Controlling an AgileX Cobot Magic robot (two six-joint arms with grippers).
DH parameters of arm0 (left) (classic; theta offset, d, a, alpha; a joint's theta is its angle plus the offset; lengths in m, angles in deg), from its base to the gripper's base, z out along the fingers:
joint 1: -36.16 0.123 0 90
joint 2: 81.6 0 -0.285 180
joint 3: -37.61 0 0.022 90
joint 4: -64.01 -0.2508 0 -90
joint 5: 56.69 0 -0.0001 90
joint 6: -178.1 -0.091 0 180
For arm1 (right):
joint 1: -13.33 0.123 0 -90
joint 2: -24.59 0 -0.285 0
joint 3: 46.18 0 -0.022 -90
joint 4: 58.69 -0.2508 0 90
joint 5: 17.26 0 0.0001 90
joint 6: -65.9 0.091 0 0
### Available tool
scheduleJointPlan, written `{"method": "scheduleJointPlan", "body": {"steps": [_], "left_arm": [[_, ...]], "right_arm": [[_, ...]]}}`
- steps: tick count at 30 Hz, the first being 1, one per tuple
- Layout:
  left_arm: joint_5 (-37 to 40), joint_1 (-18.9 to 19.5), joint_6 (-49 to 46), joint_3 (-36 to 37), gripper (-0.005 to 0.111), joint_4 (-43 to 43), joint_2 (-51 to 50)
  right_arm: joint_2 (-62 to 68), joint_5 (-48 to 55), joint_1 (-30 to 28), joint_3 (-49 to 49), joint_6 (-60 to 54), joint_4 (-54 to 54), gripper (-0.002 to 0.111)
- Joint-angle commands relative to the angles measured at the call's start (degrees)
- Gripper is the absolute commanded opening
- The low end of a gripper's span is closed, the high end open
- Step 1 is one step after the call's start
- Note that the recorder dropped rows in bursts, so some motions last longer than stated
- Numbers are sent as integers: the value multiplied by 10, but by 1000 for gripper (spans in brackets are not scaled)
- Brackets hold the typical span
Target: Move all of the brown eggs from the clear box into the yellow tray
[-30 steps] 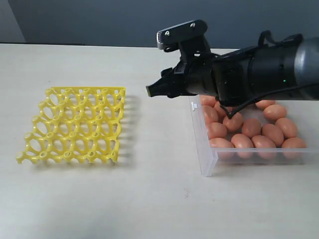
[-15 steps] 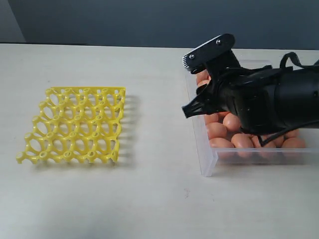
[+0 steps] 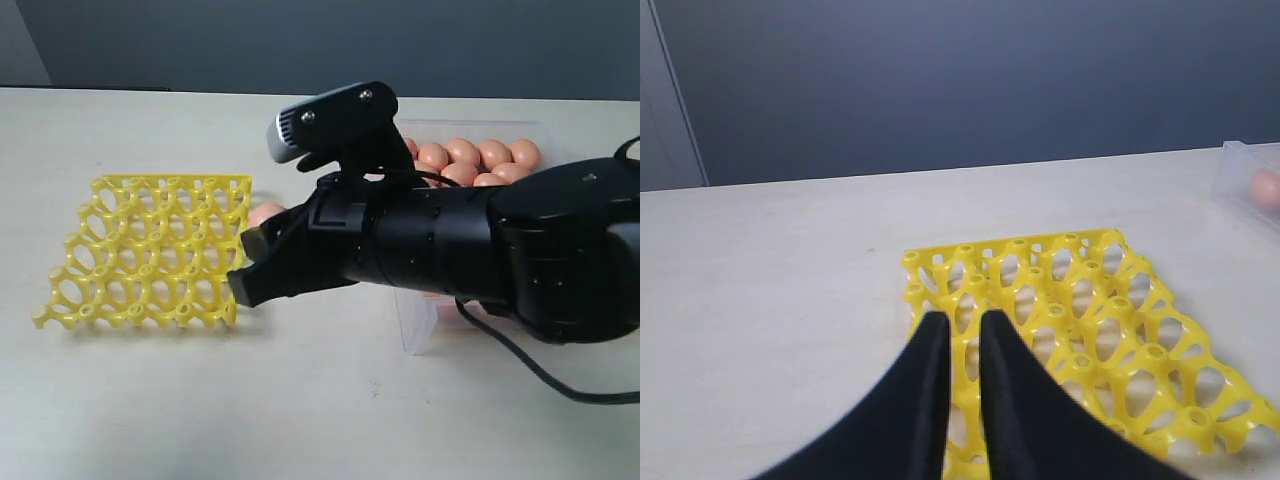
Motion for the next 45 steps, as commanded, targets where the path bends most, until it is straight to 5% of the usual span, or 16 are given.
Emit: {"method": "scheduleJointPlan", "body": {"steps": [1,13,24,36,45], "left_arm": [[-4,-1,1,3,12,-1,-2],[-4,-1,1,3,12,-1,-2],[-4,-1,1,3,12,-1,-2],[-4,-1,1,3,12,-1,-2],[-4,-1,1,3,12,-1,-2]], "right_arm": [[-26,-6,13,-2,-9,6,-1],[-100,-249,14,-2,-112,6,-1],[-128,-122,14,-2,-157,6,-1],[-110,242,13,-3,-294,6,-1],[-51,377,13,-3,-249,6,-1]]}}
